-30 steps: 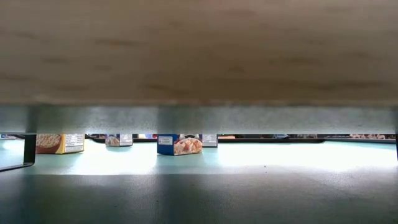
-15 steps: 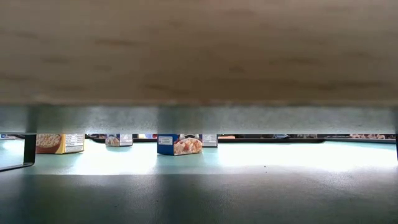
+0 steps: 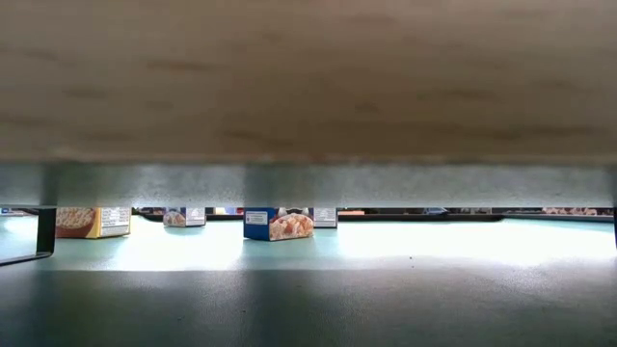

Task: Stack cereal on shelf
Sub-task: Put the top violet cereal box on the shelf

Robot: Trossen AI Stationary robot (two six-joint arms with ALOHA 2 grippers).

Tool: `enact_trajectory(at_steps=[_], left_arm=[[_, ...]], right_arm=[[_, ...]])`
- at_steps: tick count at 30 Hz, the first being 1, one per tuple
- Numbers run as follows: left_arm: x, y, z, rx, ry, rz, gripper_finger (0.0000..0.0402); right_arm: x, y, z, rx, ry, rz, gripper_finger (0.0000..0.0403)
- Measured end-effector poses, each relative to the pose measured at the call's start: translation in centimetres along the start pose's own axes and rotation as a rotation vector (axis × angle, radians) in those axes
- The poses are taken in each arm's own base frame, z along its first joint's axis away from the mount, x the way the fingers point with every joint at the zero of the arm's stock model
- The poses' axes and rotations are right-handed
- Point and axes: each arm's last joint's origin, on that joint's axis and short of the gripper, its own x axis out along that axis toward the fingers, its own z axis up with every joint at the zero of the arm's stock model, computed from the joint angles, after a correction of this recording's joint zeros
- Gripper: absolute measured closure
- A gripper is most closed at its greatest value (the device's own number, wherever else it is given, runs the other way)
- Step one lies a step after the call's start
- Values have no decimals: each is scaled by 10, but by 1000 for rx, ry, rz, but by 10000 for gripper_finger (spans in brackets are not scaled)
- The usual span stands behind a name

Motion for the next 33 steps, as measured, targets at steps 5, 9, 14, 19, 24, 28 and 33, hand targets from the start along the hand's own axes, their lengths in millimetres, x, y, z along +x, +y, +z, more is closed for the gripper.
enact_trajectory(at_steps=[5, 9, 14, 19, 24, 28, 33], left_arm=[[1, 5, -5, 114, 47, 42, 97], [1, 6, -7, 195, 63, 42, 97], [1, 4, -9, 254, 77, 20, 97], [6, 3, -9, 262, 90, 16, 97], [11, 2, -11, 274, 134, 25, 97], [11, 2, -10, 255, 133, 33, 97], [11, 3, -10, 252, 129, 38, 94]], right_arm=[[0, 0, 0, 0, 0, 0, 3], [0, 0, 0, 0, 0, 0, 3], [0, 0, 0, 0, 0, 0, 3], [0, 0, 0, 0, 0, 0, 3], [0, 0, 0, 0, 0, 0, 3], [0, 0, 0, 0, 0, 0, 3], [0, 0, 0, 0, 0, 0, 3]])
